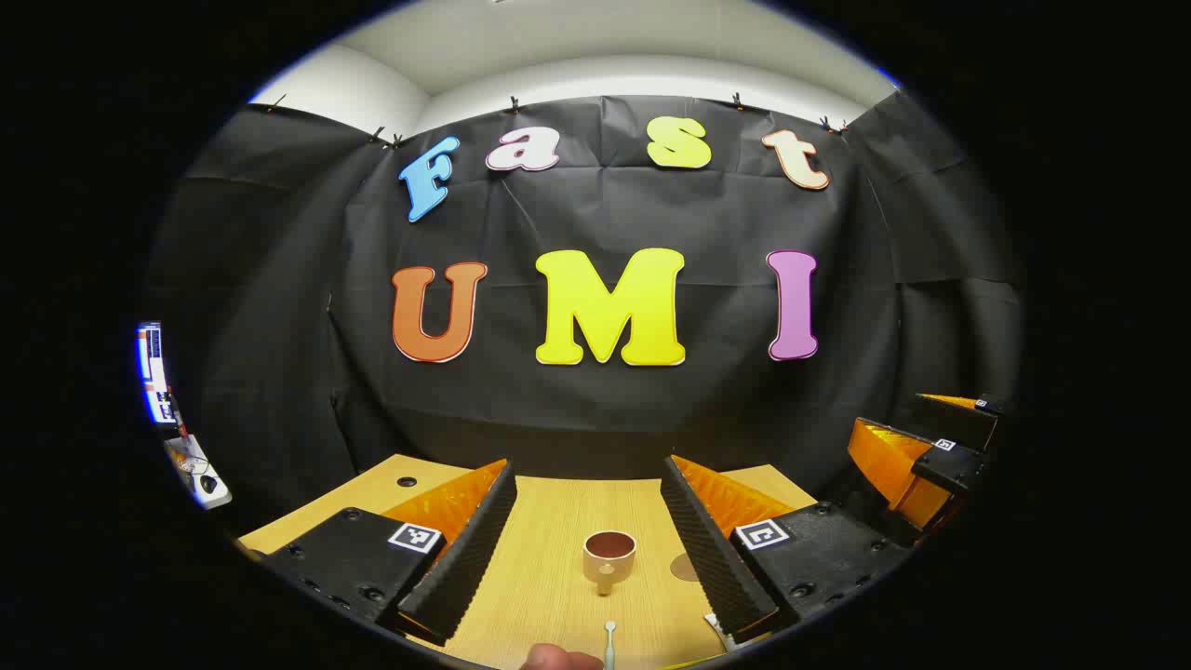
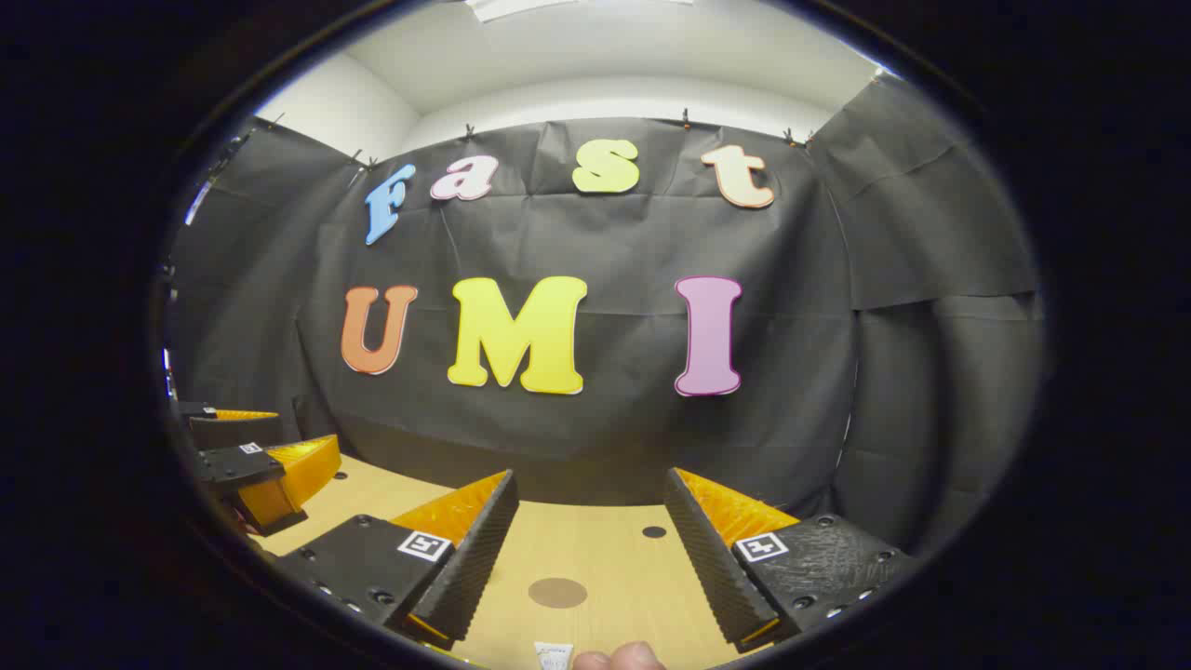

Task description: Put the toothbrush and toothpaste on the desktop into the cup, then pick up the cup and place it on the coaster on the desktop.

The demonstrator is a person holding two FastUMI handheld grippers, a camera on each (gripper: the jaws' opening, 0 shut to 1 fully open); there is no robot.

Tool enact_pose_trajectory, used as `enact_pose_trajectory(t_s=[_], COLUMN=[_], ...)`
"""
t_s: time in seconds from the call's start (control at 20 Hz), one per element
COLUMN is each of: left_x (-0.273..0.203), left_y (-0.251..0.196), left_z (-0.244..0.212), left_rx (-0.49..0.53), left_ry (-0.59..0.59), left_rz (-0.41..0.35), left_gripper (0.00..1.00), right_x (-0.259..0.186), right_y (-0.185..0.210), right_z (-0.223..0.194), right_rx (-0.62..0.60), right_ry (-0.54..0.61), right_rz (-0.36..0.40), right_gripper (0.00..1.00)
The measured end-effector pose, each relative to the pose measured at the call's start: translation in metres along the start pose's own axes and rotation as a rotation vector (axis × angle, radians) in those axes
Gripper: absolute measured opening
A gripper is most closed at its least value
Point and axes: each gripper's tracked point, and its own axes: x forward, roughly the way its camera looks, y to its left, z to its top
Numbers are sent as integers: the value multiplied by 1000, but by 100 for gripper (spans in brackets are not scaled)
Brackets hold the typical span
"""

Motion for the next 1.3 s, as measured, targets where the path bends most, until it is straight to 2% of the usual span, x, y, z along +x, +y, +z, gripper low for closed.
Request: enact_pose_trajectory(t_s=[0.15,0.2,0.6,0.65,0.7,1.05,1.3], left_x=[-1,-1,3,3,3,6,4], left_y=[-2,-3,-5,-5,-4,-8,-6], left_z=[2,2,1,1,0,-6,-41], left_rx=[5,5,-1,-1,-1,4,13], left_ry=[-2,-1,4,5,6,21,113], left_rz=[-7,-10,-14,-14,-13,-22,-27], left_gripper=[99,99,99,92,98,99,99], right_x=[0,1,3,3,4,7,10], right_y=[-3,-4,-9,-8,-8,-12,-12], right_z=[2,2,0,1,0,-6,-39], right_rx=[6,8,18,18,20,24,13], right_ry=[-5,-6,-2,-2,-2,19,104], right_rz=[-5,-6,-11,-11,-10,-20,-1], right_gripper=[97,95,95,95,95,95,95])
